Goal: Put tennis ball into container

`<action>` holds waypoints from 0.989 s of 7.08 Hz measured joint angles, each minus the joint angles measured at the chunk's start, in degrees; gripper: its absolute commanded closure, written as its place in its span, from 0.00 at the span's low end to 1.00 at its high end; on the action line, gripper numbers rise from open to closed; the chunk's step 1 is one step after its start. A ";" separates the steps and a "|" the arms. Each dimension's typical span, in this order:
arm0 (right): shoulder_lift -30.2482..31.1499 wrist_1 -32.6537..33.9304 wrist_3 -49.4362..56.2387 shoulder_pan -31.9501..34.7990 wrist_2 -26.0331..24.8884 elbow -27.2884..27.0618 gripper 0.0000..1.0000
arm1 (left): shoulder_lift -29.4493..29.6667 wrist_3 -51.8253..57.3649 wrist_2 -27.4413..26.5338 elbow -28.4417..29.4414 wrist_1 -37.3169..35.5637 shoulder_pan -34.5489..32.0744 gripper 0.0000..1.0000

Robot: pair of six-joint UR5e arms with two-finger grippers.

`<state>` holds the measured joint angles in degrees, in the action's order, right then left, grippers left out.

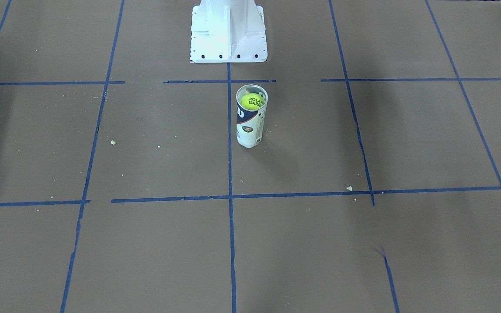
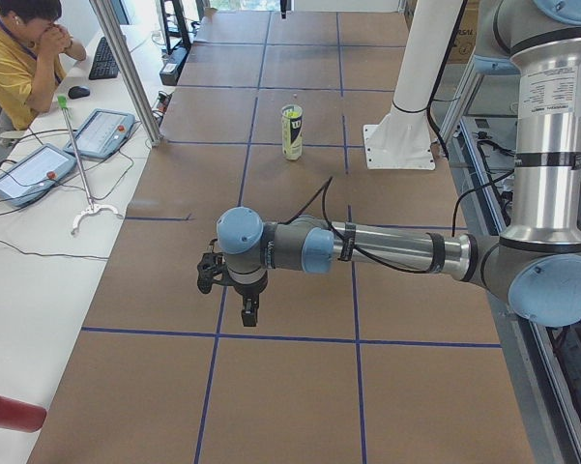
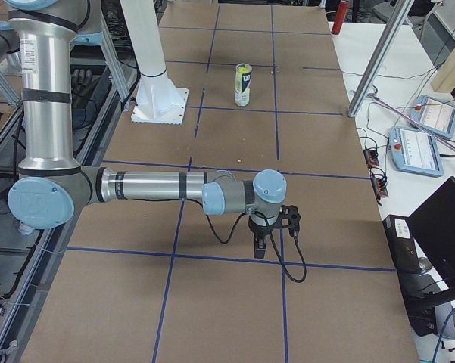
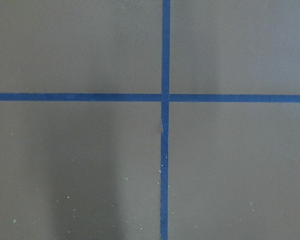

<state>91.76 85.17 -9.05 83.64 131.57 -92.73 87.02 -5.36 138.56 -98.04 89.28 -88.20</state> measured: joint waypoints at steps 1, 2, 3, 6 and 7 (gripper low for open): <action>0.00 0.00 0.00 -0.01 0.00 0.00 0.00 | -0.53 0.16 1.43 0.30 0.05 -1.33 0.00; 0.00 0.00 0.00 0.01 0.00 0.00 0.00 | -0.82 0.25 1.93 0.97 0.15 -2.94 0.00; 0.00 0.00 0.00 0.02 0.00 0.00 0.00 | -0.92 0.25 2.11 1.93 0.25 -4.33 0.00; 0.00 0.00 0.00 0.03 0.00 0.00 0.00 | -1.09 -0.24 -0.93 3.31 0.32 -5.32 0.00; 0.00 0.00 0.00 0.04 0.00 0.00 0.00 | -1.08 0.08 -1.69 3.30 0.44 -5.36 0.00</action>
<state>91.76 85.17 -9.05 83.67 131.57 -92.72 85.94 -5.27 136.87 -94.74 89.72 -93.56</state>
